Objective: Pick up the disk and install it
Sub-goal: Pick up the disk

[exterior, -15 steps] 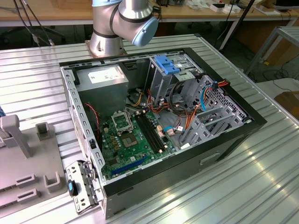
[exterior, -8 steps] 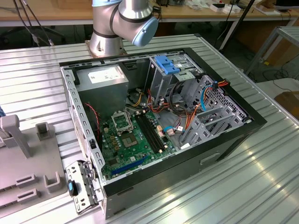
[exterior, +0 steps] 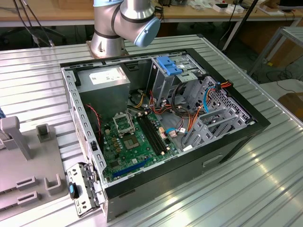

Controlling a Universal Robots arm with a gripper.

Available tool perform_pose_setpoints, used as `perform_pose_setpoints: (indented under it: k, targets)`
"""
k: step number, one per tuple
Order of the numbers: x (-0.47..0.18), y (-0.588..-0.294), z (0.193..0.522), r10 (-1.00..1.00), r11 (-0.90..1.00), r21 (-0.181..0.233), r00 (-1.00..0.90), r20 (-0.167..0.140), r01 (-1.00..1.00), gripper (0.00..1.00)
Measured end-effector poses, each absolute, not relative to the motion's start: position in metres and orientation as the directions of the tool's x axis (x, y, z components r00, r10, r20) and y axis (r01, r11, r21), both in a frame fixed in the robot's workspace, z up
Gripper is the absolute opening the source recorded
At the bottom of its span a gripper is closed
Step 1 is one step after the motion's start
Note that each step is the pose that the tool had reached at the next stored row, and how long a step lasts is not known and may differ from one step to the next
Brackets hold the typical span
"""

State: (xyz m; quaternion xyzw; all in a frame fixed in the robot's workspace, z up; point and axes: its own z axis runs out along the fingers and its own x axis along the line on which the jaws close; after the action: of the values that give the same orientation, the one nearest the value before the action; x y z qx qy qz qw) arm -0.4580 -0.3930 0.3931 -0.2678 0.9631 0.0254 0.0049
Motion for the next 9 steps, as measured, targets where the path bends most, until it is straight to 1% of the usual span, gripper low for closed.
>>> perform_pose_setpoints:
  k: [9]
  targets:
    - [-0.458, -0.393, 0.3931, -0.628, 0.777, 0.046, -0.778, -0.023, -0.628, 0.11]
